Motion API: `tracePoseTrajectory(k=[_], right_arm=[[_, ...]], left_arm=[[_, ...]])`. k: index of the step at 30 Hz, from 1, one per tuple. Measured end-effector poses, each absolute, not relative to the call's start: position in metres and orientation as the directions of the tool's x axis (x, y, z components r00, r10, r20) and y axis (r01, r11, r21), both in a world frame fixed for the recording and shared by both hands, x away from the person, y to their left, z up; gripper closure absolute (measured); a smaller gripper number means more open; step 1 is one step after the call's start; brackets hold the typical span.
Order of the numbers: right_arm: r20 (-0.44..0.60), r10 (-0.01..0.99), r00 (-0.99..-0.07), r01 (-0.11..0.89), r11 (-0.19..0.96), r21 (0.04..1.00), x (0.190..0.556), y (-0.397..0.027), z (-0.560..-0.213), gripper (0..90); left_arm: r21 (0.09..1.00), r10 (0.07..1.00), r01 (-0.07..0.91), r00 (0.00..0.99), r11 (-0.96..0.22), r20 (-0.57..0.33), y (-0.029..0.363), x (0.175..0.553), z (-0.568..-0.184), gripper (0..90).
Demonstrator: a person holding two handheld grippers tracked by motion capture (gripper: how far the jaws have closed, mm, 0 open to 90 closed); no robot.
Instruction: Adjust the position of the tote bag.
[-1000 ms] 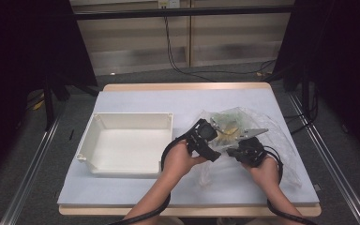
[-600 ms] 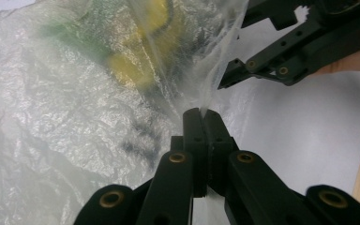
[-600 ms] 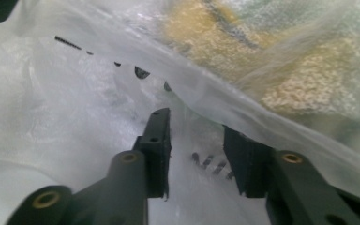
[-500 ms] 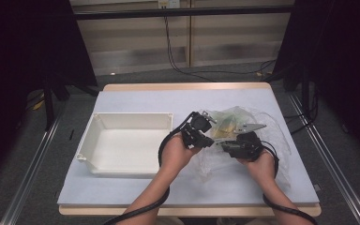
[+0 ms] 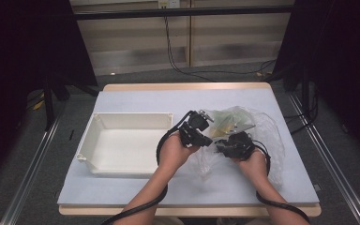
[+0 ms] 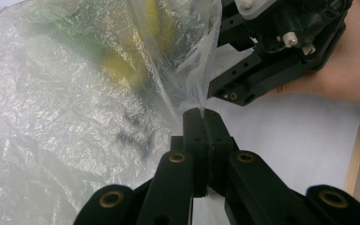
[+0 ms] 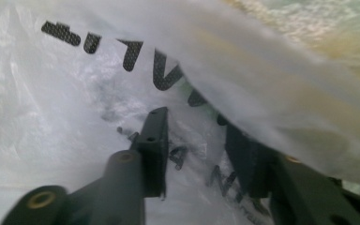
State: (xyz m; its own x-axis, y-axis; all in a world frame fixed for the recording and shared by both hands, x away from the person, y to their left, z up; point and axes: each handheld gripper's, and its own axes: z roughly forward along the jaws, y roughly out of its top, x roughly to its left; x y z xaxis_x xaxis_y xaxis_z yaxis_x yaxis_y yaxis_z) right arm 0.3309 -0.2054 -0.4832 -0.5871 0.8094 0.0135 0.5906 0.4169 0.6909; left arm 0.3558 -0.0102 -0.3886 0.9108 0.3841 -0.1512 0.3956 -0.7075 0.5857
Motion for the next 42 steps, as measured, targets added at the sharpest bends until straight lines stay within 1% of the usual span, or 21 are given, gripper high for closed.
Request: tracePoseTrajectory(k=[3, 4, 5, 7, 8, 9, 12, 18, 19, 21, 24, 26, 29, 32, 34, 36, 37, 39, 40, 42], right_arm=[[-0.001, 0.819, -0.573, 0.595, 0.417, 0.687, 0.331, -0.203, -0.483, 66.8], [0.001, 0.821, -0.570, 0.596, 0.413, 0.689, 0.331, -0.203, -0.483, 69.8], [0.001, 0.821, -0.570, 0.596, 0.413, 0.689, 0.331, -0.203, -0.483, 69.8], [0.004, 0.825, -0.566, 0.603, 0.410, 0.684, 0.332, -0.202, -0.483, 79.4], [0.004, 0.825, -0.566, 0.603, 0.410, 0.684, 0.332, -0.202, -0.483, 79.4], [-0.007, 0.823, -0.568, 0.600, 0.421, 0.680, 0.333, -0.201, -0.482, 89.7], [-0.005, 0.823, -0.568, 0.603, 0.420, 0.678, 0.335, -0.201, -0.482, 90.0], [0.045, 0.827, -0.560, 0.634, 0.394, 0.666, 0.336, -0.203, -0.480, 90.0], [0.068, 0.821, -0.567, 0.642, 0.389, 0.660, 0.334, -0.204, -0.479, 90.0], [0.076, 0.815, -0.575, 0.642, 0.392, 0.659, 0.331, -0.205, -0.479, 90.0], [0.074, 0.805, -0.589, 0.632, 0.402, 0.663, 0.324, -0.207, -0.479, 90.0], [0.099, 0.796, -0.597, 0.631, 0.390, 0.670, 0.316, -0.213, -0.479, 90.0], [0.105, 0.796, -0.596, 0.630, 0.382, 0.676, 0.312, -0.215, -0.480, 90.0], [0.076, 0.808, -0.584, 0.614, 0.379, 0.692, 0.307, -0.218, -0.479, 90.0], [0.082, 0.815, -0.573, 0.616, 0.362, 0.699, 0.309, -0.218, -0.478, 90.0], [0.098, 0.813, -0.573, 0.623, 0.355, 0.697, 0.310, -0.218, -0.477, 90.0], [0.137, 0.785, -0.604, 0.644, 0.379, 0.664, 0.313, -0.215, -0.478, 90.0], [0.117, 0.787, -0.606, 0.637, 0.393, 0.663, 0.313, -0.215, -0.478, 90.0], [0.149, 0.786, -0.600, 0.641, 0.362, 0.677, 0.309, -0.217, -0.479, 90.0], [0.149, 0.783, -0.605, 0.635, 0.360, 0.684, 0.304, -0.220, -0.479, 90.0]], left_arm=[[0.584, 0.384, 0.395, 0.911, -0.709, -0.150, -0.011, 0.355, -0.389, 90.0], [0.582, 0.385, 0.397, 0.910, -0.710, -0.153, -0.011, 0.355, -0.390, 90.0], [0.582, 0.385, 0.397, 0.910, -0.710, -0.153, -0.011, 0.355, -0.390, 90.0], [0.585, 0.391, 0.407, 0.906, -0.701, -0.161, -0.010, 0.354, -0.390, 90.0], [0.583, 0.399, 0.414, 0.902, -0.699, -0.162, -0.010, 0.354, -0.389, 90.0], [0.586, 0.393, 0.402, 0.907, -0.704, -0.150, -0.008, 0.355, -0.388, 90.0], [0.591, 0.404, 0.411, 0.902, -0.695, -0.153, -0.006, 0.354, -0.386, 90.0], [0.591, 0.402, 0.407, 0.903, -0.696, -0.149, -0.002, 0.356, -0.385, 90.0], [0.597, 0.413, 0.419, 0.897, -0.684, -0.156, -0.002, 0.355, -0.384, 90.0], [0.596, 0.403, 0.407, 0.903, -0.692, -0.148, -0.002, 0.356, -0.383, 90.0], [0.602, 0.411, 0.416, 0.898, -0.682, -0.155, -0.002, 0.356, -0.382, 90.0], [0.599, 0.404, 0.406, 0.903, -0.691, -0.146, -0.003, 0.357, -0.381, 90.0], [0.603, 0.408, 0.410, 0.901, -0.684, -0.149, -0.004, 0.357, -0.381, 90.0], [0.604, 0.413, 0.413, 0.898, -0.681, -0.149, -0.003, 0.357, -0.381, 90.0], [0.605, 0.412, 0.413, 0.899, -0.681, -0.149, -0.003, 0.357, -0.380, 90.0], [0.601, 0.415, 0.416, 0.897, -0.682, -0.151, -0.002, 0.356, -0.380, 90.0], [0.600, 0.414, 0.412, 0.899, -0.685, -0.145, -0.001, 0.357, -0.379, 90.0], [0.605, 0.418, 0.417, 0.896, -0.679, -0.149, 0.000, 0.357, -0.379, 90.0], [0.608, 0.419, 0.416, 0.896, -0.676, -0.147, 0.001, 0.358, -0.379, 90.0], [0.607, 0.422, 0.418, 0.895, -0.676, -0.145, 0.004, 0.361, -0.377, 90.0]])
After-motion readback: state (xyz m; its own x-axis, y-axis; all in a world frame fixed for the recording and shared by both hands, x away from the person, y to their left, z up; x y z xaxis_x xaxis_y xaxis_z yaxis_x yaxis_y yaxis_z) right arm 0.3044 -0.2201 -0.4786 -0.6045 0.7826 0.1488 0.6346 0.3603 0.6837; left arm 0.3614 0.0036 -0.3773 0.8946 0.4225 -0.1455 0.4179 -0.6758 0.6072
